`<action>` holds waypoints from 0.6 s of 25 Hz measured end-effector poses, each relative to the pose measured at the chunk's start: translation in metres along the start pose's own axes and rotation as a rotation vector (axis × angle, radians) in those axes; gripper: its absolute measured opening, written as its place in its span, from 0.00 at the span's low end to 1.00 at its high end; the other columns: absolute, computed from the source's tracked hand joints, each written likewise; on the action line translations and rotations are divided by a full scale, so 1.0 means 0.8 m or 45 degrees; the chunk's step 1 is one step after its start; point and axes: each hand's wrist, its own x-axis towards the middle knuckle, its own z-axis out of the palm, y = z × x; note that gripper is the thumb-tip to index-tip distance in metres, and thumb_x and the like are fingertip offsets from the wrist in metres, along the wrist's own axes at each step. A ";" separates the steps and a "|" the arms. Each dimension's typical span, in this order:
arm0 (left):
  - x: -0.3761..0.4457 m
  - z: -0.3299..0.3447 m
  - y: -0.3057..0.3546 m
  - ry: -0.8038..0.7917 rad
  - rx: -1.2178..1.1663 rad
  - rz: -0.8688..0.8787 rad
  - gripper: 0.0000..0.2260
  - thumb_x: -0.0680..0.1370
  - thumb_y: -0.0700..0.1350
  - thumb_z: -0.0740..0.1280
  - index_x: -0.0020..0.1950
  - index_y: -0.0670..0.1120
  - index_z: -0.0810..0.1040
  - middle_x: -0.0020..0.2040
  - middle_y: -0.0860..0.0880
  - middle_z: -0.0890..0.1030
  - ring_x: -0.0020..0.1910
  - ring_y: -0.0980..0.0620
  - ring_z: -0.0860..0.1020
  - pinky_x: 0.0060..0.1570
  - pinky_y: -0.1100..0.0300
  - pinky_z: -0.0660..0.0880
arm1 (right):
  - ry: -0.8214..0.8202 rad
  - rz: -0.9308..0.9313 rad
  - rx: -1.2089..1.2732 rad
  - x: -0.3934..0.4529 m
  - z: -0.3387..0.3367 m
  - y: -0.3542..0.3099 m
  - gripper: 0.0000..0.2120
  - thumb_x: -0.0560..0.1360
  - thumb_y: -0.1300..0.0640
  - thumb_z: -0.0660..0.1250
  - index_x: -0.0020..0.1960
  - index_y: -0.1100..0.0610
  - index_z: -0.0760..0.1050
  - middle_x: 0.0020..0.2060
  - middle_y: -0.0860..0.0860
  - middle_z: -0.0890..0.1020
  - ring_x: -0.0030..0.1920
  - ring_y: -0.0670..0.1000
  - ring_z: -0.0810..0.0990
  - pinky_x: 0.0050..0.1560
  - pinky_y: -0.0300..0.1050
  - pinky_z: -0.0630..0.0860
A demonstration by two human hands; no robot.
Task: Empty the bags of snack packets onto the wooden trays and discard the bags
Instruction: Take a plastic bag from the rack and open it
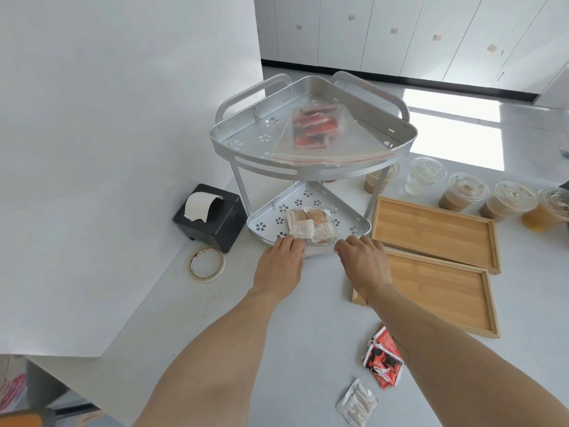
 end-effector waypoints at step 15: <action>-0.002 -0.091 0.014 0.332 -0.576 -0.414 0.04 0.81 0.41 0.58 0.50 0.48 0.71 0.50 0.51 0.76 0.45 0.49 0.75 0.35 0.53 0.72 | 0.266 0.172 0.825 -0.007 -0.122 -0.024 0.06 0.75 0.53 0.69 0.49 0.49 0.84 0.45 0.51 0.83 0.50 0.54 0.78 0.48 0.54 0.77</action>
